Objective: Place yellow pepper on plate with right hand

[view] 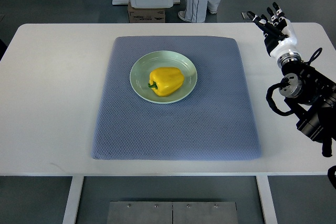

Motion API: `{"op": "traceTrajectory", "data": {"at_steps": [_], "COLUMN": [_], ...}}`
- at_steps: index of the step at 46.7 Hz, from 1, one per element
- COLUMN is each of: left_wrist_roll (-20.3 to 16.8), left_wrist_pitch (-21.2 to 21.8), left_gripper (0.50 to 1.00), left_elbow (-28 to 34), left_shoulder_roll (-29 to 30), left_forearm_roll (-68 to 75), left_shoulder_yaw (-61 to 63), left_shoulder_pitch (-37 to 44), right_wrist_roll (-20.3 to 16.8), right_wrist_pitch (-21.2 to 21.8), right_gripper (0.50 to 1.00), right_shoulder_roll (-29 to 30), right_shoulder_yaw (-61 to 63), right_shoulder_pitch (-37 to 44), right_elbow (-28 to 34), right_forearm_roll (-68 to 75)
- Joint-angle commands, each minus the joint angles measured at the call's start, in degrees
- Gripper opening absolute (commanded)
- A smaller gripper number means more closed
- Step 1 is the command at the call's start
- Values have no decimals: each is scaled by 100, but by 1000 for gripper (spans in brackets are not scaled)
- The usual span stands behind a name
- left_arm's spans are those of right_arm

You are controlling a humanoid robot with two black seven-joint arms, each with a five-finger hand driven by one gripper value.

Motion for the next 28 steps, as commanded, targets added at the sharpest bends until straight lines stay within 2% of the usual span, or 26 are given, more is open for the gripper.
{"op": "traceTrajectory", "data": {"at_steps": [1,28], "left_wrist_roll": [0,0], "left_wrist_pitch": [0,0], "left_gripper": [1000,1000], "left_elbow": [0,0], "left_shoulder_roll": [0,0], "left_forearm_roll": [0,0], "left_shoulder_yaw": [0,0], "left_shoulder_pitch": [0,0], "right_wrist_roll": [-41,3], "right_wrist_pitch": [22,119], "right_gripper": [1000,1000], "right_shoulder_roll": [1,45], "right_shoulder_yaw": [258,479], "right_shoulder_pitch": [-150,-554], "right_elbow": [0,-53], "right_forearm_roll": [0,-8]}}
